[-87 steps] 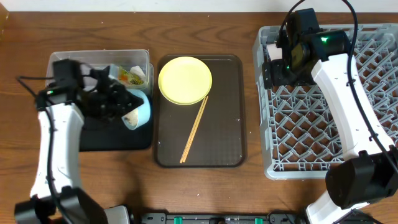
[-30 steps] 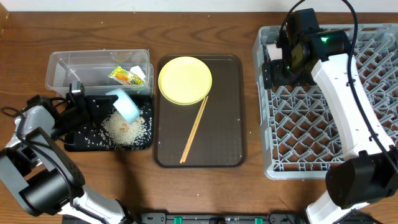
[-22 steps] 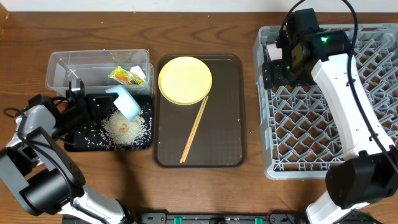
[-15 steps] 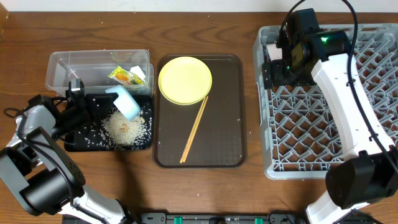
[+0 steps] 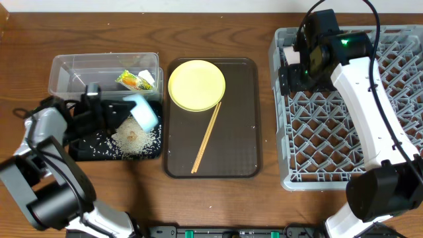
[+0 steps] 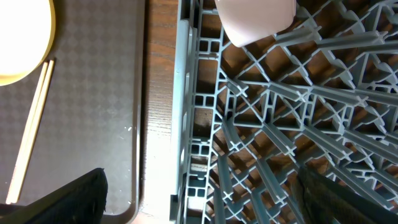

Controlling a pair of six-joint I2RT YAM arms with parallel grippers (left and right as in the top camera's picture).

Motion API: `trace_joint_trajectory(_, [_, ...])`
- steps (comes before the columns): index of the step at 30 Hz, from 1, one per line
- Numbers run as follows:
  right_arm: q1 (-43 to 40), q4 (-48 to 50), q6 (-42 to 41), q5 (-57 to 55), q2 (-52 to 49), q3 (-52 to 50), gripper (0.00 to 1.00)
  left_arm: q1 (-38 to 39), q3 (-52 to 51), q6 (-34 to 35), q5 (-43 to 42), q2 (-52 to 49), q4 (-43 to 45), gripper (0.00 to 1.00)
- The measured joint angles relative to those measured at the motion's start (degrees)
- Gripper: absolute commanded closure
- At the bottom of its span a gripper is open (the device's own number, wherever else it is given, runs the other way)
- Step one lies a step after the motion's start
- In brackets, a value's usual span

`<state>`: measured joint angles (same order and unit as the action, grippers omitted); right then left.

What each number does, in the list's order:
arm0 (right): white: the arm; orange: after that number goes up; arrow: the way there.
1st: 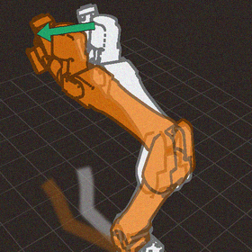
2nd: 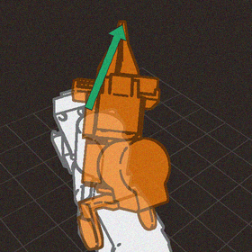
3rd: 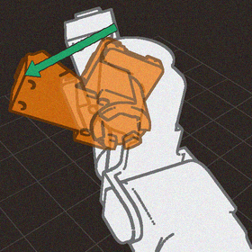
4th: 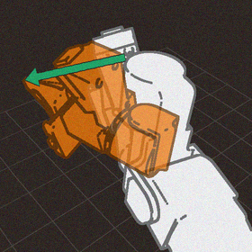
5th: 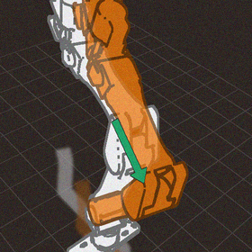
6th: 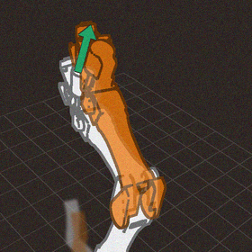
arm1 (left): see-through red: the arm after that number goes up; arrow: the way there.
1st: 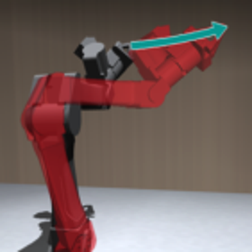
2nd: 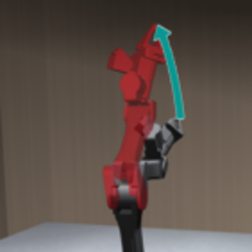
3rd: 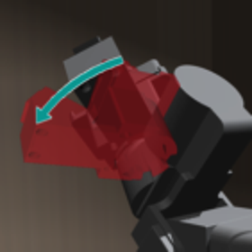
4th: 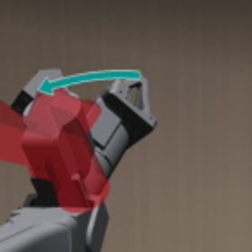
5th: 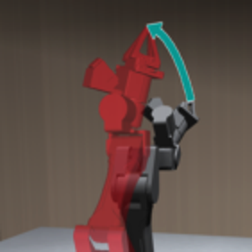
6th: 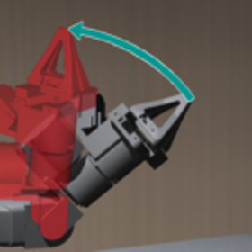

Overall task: Sort waste into correct bins and load items into the dishwasher rack
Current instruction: 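Tip the rice from the blue plate into the black tray, then carry the empty blue plate back and set it on the brown tray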

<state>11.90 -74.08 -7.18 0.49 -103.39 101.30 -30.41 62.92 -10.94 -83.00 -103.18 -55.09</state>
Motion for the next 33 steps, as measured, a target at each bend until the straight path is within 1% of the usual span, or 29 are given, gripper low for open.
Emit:
trace_joint_trajectory(6, [0.00, 0.02, 0.00, 0.00, 0.00, 0.00, 0.06, 8.94, 0.00, 0.13, 9.01, 9.84, 0.76, 0.94])
trace_joint_trajectory(9, [0.00, 0.00, 0.00, 0.00, 0.00, 0.00, 0.06, 15.19, 0.00, 1.57, 16.48, 14.25, 3.17, 0.94])
trace_joint_trajectory(12, [0.00, 0.00, 0.00, 0.00, 0.00, 0.00, 0.05, 22.47, 0.02, 3.72, 26.34, 15.80, 4.79, 0.94])
trace_joint_trajectory(16, [0.00, -0.02, -0.02, 0.00, 0.00, 0.00, 0.05, 32.50, 0.02, 5.99, 38.18, 15.08, 6.60, 0.93])
trace_joint_trajectory(22, [0.00, -0.02, 0.00, 0.00, 0.00, 0.00, 0.05, 45.46, 0.02, 9.64, 50.27, 11.85, 10.05, 0.93])
trace_joint_trajectory(27, [0.00, -0.02, 0.00, 0.00, 0.00, 0.00, 0.05, 51.71, 0.02, 13.18, 56.70, 7.41, 12.98, 0.92])
trace_joint_trajectory(33, [0.00, -0.02, 0.00, 0.00, 0.00, 0.00, 0.05, 55.47, 0.02, 16.79, 59.36, 4.24, 15.85, 0.93])
